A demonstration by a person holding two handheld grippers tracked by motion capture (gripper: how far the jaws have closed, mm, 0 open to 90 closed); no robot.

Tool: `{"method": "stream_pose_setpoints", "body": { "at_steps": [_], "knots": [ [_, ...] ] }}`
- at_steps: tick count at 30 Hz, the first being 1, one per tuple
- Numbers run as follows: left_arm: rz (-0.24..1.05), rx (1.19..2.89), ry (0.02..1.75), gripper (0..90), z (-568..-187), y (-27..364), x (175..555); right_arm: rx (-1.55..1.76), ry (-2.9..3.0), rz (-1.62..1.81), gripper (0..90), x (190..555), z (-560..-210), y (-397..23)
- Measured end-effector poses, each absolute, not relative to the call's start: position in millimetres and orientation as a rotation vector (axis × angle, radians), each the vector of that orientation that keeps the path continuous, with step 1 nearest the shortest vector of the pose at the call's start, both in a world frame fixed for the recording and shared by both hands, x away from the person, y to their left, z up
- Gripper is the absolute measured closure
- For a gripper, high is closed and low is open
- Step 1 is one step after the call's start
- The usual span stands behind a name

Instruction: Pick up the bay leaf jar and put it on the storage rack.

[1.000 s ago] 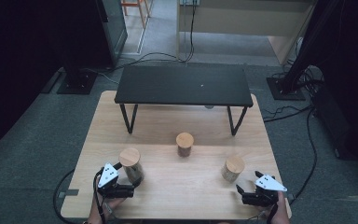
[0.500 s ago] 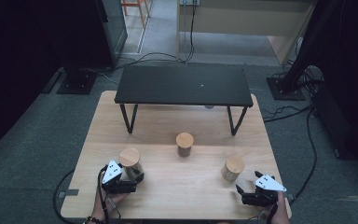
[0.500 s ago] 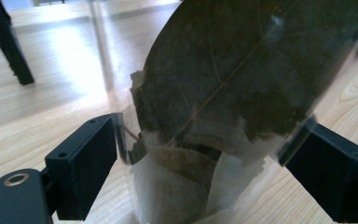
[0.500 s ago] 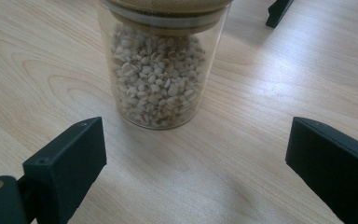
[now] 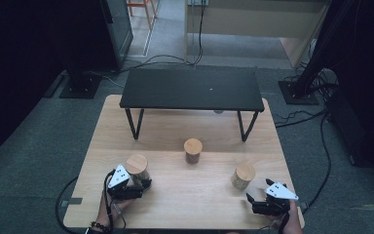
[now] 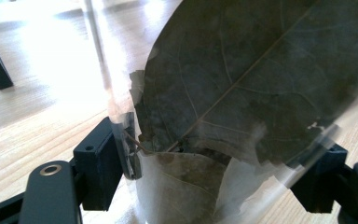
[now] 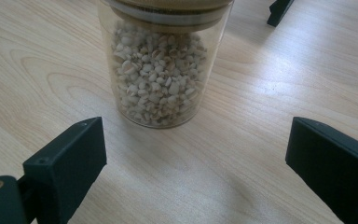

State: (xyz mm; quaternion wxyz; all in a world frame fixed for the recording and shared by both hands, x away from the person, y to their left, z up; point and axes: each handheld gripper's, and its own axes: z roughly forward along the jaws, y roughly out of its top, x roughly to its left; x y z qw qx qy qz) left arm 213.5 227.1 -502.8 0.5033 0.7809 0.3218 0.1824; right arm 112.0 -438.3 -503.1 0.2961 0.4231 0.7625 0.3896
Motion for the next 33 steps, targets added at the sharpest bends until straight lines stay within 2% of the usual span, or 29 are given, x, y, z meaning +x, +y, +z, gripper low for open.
{"method": "stream_pose_setpoints", "body": {
  "at_steps": [16,33],
  "knots": [
    [0.437,1.857,0.798,25.1,-496.1,233.7,212.4,1.122,2.031,1.036,5.0,112.1,-503.1,-438.3],
    [0.481,1.845,0.785,25.2,-452.7,231.0,218.0,1.118,2.034,1.042,5.0,112.3,-503.1,-439.5]
  ]
}}
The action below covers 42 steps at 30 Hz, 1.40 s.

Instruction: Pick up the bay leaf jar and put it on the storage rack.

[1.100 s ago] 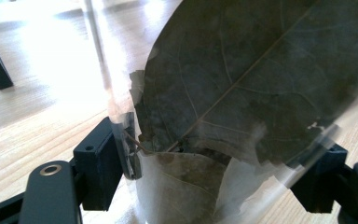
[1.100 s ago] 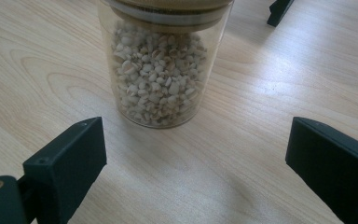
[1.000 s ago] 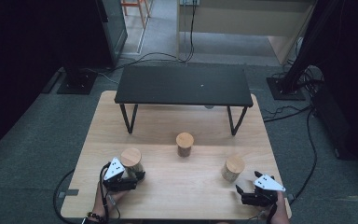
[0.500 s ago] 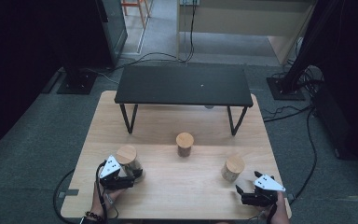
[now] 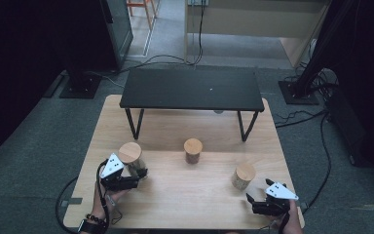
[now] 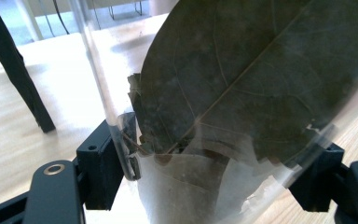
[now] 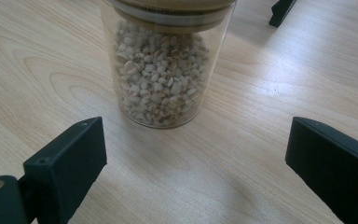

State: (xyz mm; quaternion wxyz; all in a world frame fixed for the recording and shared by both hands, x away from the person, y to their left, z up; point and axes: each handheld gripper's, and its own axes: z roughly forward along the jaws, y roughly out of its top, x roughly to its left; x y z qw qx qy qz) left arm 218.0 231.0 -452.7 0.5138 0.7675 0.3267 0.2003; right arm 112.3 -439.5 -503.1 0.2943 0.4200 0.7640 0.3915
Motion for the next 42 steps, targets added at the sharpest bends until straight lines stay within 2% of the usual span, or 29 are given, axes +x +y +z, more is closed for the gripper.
{"method": "stream_pose_setpoints", "body": {
  "at_steps": [42],
  "knots": [
    [0.531,1.817,0.745,25.3,-359.0,224.4,255.0,1.126,2.080,1.010,4.9,117.6,-498.8,-437.0]
  ]
}}
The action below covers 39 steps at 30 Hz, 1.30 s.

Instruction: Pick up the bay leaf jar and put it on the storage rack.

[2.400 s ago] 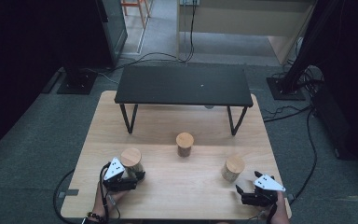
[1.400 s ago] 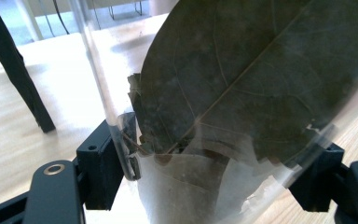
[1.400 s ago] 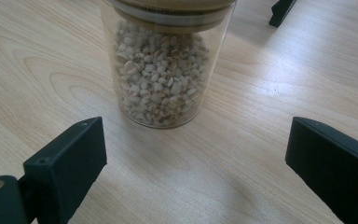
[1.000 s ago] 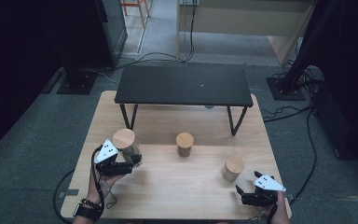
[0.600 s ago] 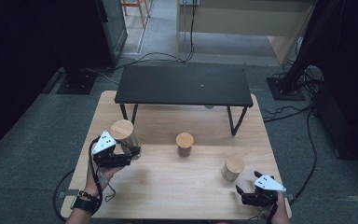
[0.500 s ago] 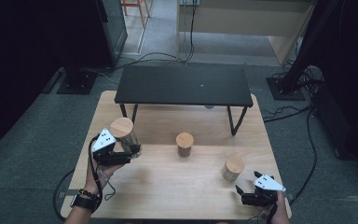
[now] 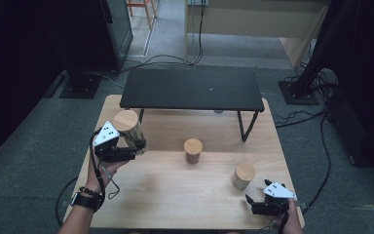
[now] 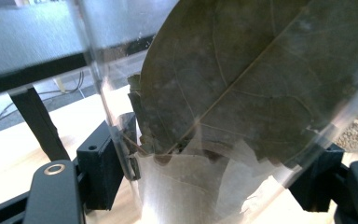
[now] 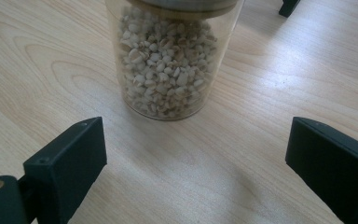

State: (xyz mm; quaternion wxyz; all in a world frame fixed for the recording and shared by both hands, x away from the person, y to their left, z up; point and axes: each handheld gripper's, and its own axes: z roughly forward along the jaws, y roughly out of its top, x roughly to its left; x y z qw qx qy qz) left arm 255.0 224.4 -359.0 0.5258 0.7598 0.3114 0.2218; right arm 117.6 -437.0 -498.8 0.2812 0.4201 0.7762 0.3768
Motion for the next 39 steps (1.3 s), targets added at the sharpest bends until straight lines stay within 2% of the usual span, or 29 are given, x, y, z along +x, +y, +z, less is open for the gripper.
{"method": "stream_pose_setpoints", "body": {
  "at_steps": [22,39],
  "knots": [
    [0.553,1.808,0.758,25.3,-313.0,209.4,280.7,1.122,2.088,1.011,4.9,118.5,-498.5,-437.8],
    [0.581,1.772,0.804,25.3,-280.2,195.8,320.0,1.115,2.086,1.003,4.9,117.5,-499.0,-436.2]
  ]
}}
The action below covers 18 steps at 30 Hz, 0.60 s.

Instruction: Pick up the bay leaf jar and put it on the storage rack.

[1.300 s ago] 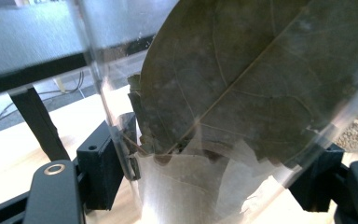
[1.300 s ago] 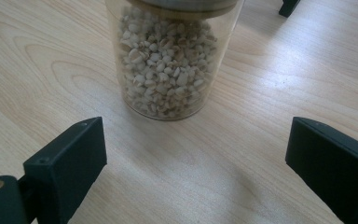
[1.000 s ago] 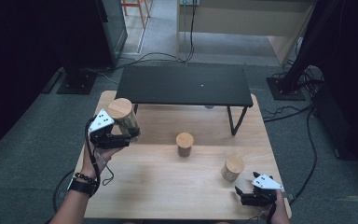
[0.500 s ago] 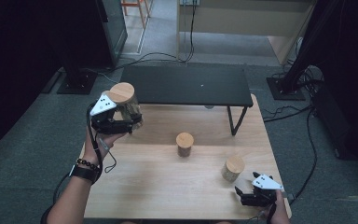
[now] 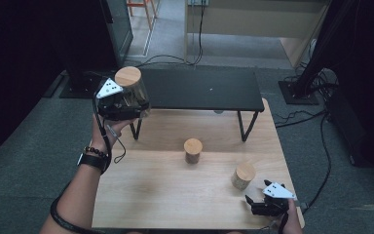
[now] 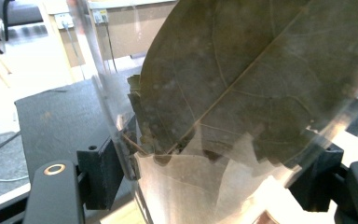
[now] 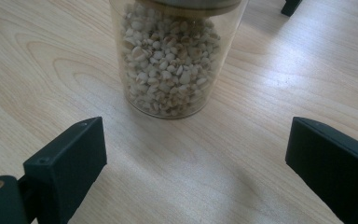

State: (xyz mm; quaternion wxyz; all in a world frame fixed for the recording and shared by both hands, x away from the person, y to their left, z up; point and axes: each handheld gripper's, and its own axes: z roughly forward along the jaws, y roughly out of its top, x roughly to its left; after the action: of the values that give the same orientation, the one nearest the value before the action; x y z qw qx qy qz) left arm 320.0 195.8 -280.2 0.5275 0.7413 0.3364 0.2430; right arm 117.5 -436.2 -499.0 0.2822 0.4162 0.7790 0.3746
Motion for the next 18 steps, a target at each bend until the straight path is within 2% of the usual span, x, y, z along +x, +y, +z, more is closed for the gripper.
{"method": "stream_pose_setpoints", "body": {
  "at_steps": [18],
  "knots": [
    [0.603,1.742,0.884,25.3,-281.3,188.7,363.1,1.118,2.089,0.999,5.0,117.8,-498.7,-435.5]
  ]
}}
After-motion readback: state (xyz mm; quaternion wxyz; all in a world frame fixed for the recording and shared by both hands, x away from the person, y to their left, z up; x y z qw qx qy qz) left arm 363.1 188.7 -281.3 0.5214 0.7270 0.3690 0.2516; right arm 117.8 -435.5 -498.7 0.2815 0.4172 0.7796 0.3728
